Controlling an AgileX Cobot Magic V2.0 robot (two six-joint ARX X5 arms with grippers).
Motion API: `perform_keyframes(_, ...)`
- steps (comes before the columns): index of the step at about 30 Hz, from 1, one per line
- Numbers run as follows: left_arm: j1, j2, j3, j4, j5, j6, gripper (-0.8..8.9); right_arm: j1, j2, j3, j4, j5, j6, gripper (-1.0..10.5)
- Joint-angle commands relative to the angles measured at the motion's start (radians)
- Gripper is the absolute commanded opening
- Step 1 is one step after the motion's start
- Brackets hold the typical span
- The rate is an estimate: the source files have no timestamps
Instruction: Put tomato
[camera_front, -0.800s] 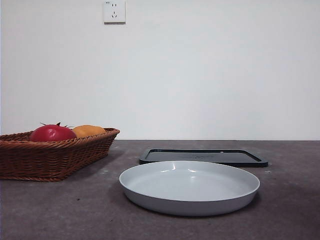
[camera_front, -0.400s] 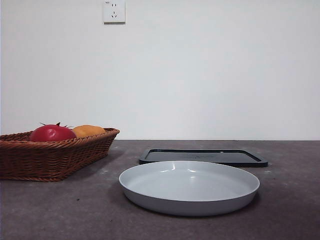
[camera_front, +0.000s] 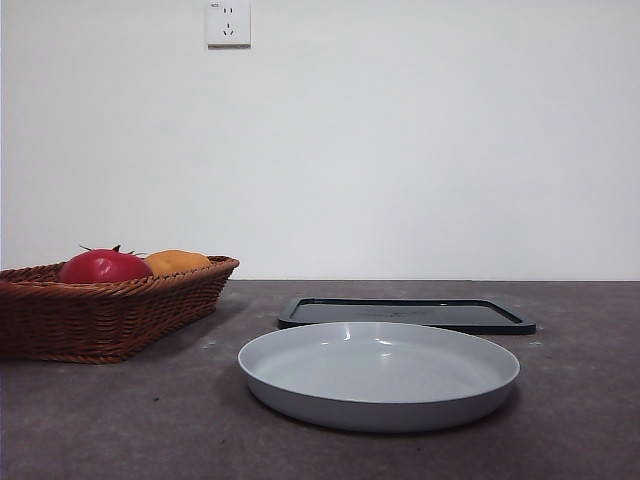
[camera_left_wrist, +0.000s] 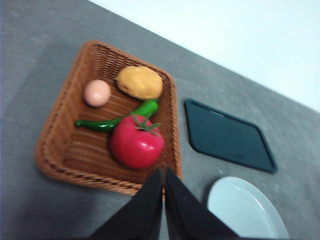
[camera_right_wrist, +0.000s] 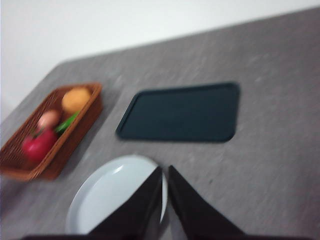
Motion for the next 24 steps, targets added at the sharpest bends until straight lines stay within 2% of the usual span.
perform_keyframes(1, -0.023, 0.043, 0.068, -0.01, 0.039, 0.056, 0.1, 0.004, 0.089, 0.102, -0.084, -0.05, -0.087, 0.1)
perform_keyframes(8, -0.112, 0.156, 0.193, -0.139, 0.101, 0.108, 0.1, 0.062, 0.241, 0.288, -0.239, -0.098, -0.17, 0.1)
perform_keyframes(13, -0.191, 0.235, 0.283, -0.235, 0.125, 0.154, 0.1, 0.163, 0.312, 0.396, -0.366, -0.097, -0.22, 0.1)
perform_keyframes(18, -0.245, 0.273, 0.35, -0.343, 0.127, 0.197, 0.1, 0.276, 0.324, 0.419, -0.435, -0.097, -0.248, 0.1)
perform_keyframes(24, -0.246, 0.273, 0.351, -0.345, 0.126, 0.205, 0.09, 0.317, 0.324, 0.42, -0.447, -0.096, -0.27, 0.1)
